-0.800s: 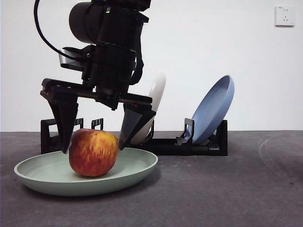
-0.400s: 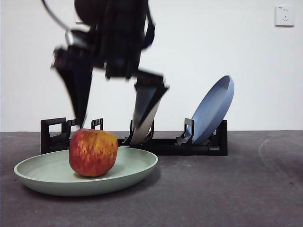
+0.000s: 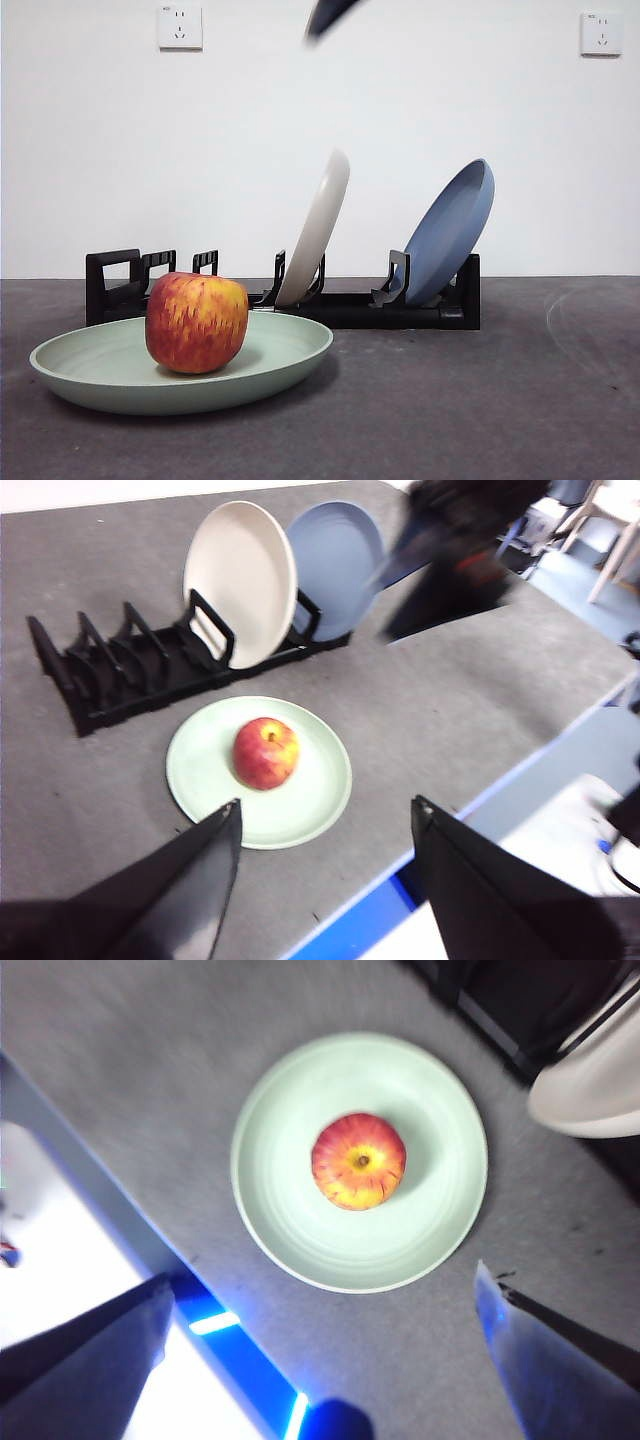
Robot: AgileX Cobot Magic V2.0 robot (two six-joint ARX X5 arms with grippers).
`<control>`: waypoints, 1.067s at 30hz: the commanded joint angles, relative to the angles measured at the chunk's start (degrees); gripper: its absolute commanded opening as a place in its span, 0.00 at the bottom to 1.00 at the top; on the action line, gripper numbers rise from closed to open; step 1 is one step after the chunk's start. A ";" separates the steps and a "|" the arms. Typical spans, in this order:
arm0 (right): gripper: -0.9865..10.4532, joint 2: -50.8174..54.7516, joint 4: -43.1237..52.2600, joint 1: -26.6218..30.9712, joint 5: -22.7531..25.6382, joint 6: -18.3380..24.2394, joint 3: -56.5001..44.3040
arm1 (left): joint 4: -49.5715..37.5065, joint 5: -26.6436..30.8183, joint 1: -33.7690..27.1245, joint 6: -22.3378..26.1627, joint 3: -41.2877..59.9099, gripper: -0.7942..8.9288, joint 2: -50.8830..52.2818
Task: Take the green plate from the plate rack,put the plate on the table,take the apple from the table,put the apple in the plate
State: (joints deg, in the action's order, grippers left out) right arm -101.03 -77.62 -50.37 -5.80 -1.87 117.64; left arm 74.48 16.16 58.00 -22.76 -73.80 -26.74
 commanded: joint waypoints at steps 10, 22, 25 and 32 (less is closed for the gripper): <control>0.53 29.20 -1.40 -0.17 6.10 -6.67 -23.67 | -4.72 0.39 0.24 3.32 0.13 0.37 -8.74; 0.52 48.61 -1.40 -0.17 6.32 -14.45 -32.65 | -5.18 0.15 0.24 3.28 0.13 0.37 -12.94; 0.41 49.22 -1.40 -0.17 6.34 -14.45 -32.81 | -5.16 0.15 0.24 3.30 0.13 0.34 -13.18; 0.08 49.16 -1.40 -0.17 7.50 -14.25 -32.87 | -4.70 0.17 0.24 3.58 0.13 0.07 -13.18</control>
State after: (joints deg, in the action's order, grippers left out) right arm -52.05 -77.62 -50.39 1.48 -15.68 85.21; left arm 69.87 16.34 58.08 -19.92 -73.80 -40.01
